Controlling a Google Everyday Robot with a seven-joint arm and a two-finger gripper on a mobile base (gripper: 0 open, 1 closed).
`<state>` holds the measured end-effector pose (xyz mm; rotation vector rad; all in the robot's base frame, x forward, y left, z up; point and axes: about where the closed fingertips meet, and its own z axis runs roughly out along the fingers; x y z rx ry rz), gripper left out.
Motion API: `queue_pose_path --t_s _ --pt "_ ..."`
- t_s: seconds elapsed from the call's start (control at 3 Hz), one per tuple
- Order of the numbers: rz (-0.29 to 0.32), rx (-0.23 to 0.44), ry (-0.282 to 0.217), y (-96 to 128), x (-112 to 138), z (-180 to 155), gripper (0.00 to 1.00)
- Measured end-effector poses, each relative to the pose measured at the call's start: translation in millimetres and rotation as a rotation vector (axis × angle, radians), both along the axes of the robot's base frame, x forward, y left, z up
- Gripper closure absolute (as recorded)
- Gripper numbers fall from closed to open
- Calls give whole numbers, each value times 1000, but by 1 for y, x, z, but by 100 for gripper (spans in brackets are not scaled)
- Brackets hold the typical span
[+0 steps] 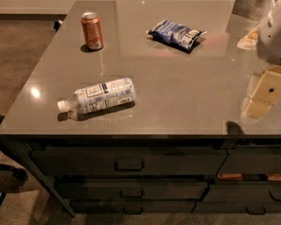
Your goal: Move blue plastic bottle near coke can
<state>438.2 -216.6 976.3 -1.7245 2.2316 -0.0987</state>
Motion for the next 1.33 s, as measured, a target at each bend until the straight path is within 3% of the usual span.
queue_pose_path --t_s 0.33,0.67,1.33 --pt "0 0 0 0 0 0 0" --pt "44 68 5 15 14 2 0" --pt "206 186 -14 82 69 1 0"
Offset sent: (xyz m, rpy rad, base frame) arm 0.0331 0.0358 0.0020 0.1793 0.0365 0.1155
